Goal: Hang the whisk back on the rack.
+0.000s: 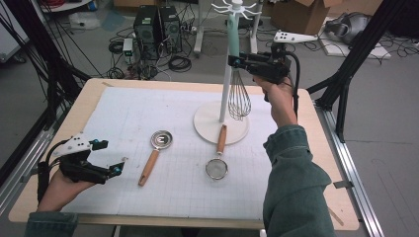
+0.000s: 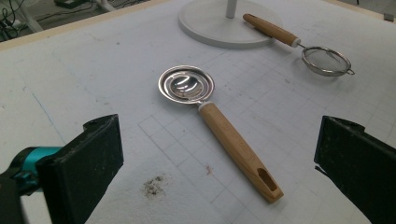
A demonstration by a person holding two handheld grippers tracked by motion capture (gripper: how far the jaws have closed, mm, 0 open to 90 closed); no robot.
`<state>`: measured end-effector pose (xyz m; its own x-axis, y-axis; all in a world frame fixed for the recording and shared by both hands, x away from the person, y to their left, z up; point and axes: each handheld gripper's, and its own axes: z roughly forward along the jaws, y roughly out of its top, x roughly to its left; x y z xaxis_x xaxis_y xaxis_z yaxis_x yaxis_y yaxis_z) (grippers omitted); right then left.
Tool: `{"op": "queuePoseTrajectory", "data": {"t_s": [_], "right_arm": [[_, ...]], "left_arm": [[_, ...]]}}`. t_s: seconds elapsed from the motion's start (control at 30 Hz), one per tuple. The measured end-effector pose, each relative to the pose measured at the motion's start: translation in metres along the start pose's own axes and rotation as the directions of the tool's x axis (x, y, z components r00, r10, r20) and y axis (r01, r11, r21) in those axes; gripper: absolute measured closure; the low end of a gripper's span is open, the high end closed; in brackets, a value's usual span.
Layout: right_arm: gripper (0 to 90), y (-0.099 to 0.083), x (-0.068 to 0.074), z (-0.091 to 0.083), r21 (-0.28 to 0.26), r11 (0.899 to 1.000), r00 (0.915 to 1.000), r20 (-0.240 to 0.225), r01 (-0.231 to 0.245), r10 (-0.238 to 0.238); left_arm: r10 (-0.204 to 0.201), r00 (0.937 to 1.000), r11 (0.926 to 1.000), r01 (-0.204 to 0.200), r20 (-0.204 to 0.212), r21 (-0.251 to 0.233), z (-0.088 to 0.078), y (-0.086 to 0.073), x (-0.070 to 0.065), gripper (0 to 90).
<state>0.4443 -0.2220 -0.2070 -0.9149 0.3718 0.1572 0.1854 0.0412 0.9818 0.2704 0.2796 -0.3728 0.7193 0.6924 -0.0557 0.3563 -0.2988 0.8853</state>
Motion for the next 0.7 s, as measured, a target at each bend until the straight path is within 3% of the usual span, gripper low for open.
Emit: {"op": "queuePoseTrajectory", "data": {"t_s": [0.4,0.7], "right_arm": [[66.9,0.0004,0.0024,0.0000,0.006,1.000,0.9989,0.047,-0.009,0.009],[69.1,0.0017,0.0048,-0.0003,0.006,1.000,0.9998,0.018,0.000,0.000]], "left_arm": [[0.006,1.0000,1.0000,-0.006,0.008,0.002,-0.0001,0.0002,-0.0005,1.7],[0.008,1.0000,1.0000,-0.008,0.001,-0.003,-0.0013,0.0004,-0.0002,1.8]]}}
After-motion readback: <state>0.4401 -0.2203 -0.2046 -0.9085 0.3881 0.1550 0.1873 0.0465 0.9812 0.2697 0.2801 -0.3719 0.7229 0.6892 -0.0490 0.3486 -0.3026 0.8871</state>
